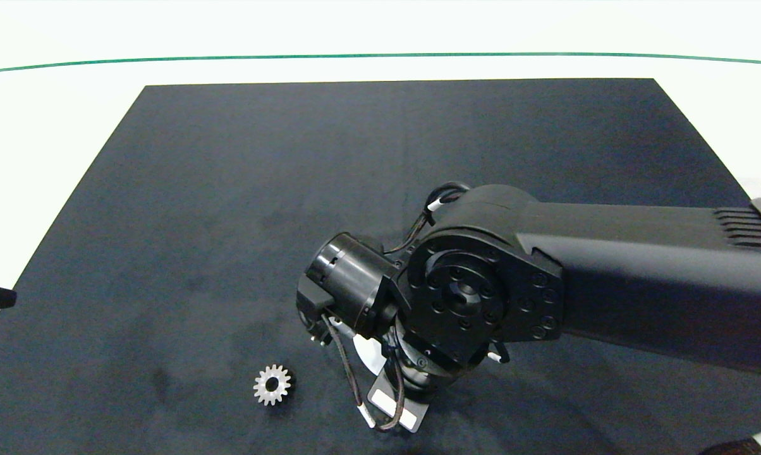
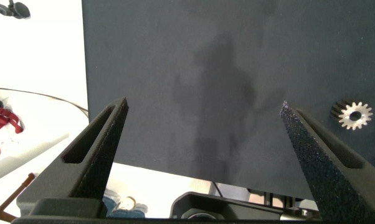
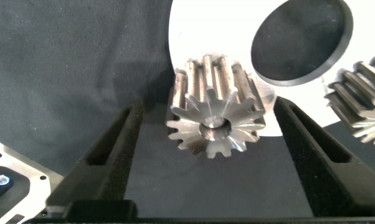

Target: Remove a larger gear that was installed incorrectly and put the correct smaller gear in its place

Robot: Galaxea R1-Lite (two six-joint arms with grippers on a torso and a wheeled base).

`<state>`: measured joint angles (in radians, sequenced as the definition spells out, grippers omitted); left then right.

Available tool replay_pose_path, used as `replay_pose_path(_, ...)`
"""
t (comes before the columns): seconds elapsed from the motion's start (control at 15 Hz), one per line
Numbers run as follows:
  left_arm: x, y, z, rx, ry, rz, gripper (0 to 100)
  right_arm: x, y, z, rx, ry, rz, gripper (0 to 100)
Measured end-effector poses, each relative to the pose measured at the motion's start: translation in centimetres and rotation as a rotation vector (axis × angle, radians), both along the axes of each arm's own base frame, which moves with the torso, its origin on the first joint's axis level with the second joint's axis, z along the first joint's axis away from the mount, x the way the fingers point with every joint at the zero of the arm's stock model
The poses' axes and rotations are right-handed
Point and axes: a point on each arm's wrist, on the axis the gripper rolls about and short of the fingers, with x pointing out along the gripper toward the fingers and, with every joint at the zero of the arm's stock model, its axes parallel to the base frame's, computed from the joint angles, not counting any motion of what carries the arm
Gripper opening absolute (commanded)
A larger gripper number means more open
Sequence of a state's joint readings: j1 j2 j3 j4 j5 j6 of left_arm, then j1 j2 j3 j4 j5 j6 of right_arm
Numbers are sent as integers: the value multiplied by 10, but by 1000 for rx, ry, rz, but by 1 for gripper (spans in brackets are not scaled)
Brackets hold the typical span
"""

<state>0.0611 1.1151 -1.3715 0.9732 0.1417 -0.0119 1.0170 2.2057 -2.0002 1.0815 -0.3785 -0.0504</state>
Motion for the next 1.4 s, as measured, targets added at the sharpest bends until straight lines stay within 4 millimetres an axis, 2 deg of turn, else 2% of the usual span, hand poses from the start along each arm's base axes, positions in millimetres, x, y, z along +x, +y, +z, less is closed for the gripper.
replay_pose_path(1.4, -3, 0, 1, -1, -9, -3, 100, 3, 6, -12, -31, -9, -15, 39)
